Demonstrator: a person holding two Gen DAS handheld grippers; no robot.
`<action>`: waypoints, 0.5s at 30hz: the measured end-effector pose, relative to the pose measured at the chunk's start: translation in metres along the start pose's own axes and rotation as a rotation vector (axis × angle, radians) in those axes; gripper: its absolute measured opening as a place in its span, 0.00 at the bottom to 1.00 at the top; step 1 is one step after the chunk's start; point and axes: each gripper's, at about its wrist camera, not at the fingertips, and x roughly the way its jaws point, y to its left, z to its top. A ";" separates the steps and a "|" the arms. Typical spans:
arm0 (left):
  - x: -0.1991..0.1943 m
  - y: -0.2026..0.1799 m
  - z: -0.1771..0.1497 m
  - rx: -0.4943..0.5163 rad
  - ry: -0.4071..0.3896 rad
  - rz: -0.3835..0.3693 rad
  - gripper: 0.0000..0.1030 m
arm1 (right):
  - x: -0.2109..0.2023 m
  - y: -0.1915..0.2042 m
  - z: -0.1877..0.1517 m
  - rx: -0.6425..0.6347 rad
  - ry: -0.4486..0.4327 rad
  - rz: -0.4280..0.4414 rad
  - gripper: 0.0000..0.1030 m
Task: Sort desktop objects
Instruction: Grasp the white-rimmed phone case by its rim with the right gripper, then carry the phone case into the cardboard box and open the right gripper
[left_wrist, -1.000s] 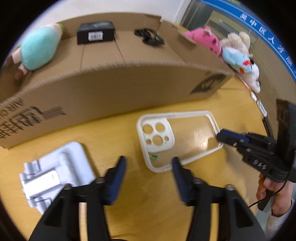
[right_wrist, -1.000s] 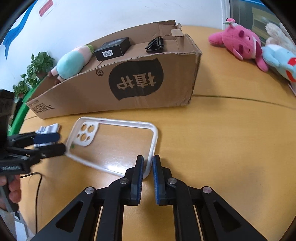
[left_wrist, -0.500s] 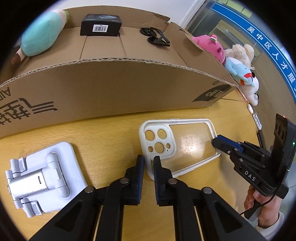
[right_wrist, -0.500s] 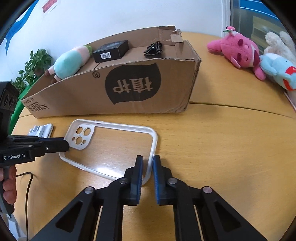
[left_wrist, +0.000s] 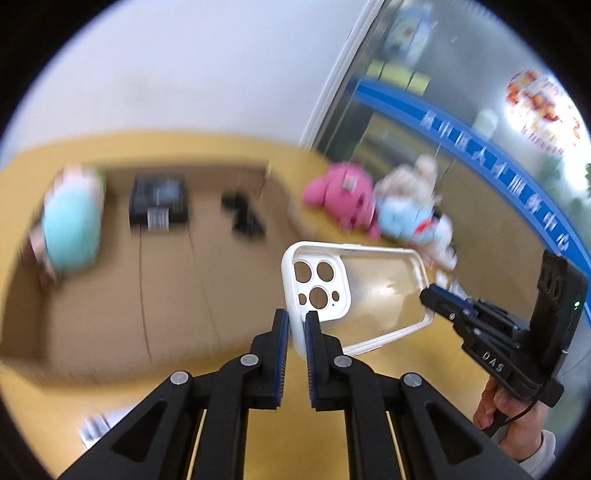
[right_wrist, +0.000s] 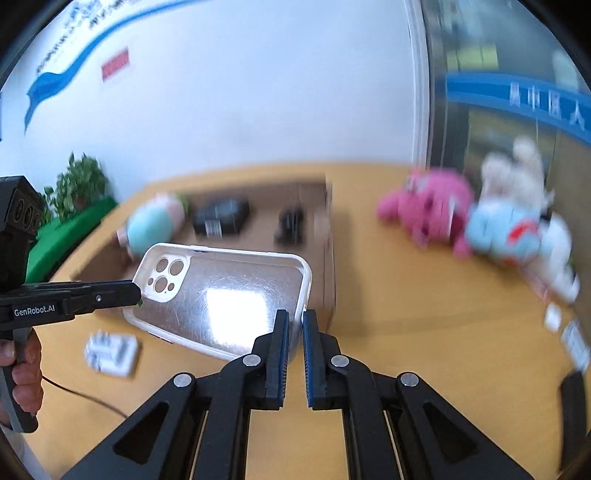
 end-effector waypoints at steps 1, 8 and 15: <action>-0.011 0.001 0.013 0.016 -0.038 0.007 0.08 | -0.005 0.003 0.014 -0.011 -0.033 0.003 0.06; -0.075 0.041 0.066 0.044 -0.187 0.151 0.08 | -0.001 0.070 0.098 -0.148 -0.175 0.085 0.07; -0.068 0.134 0.072 -0.062 -0.042 0.267 0.08 | 0.071 0.140 0.130 -0.185 -0.073 0.248 0.07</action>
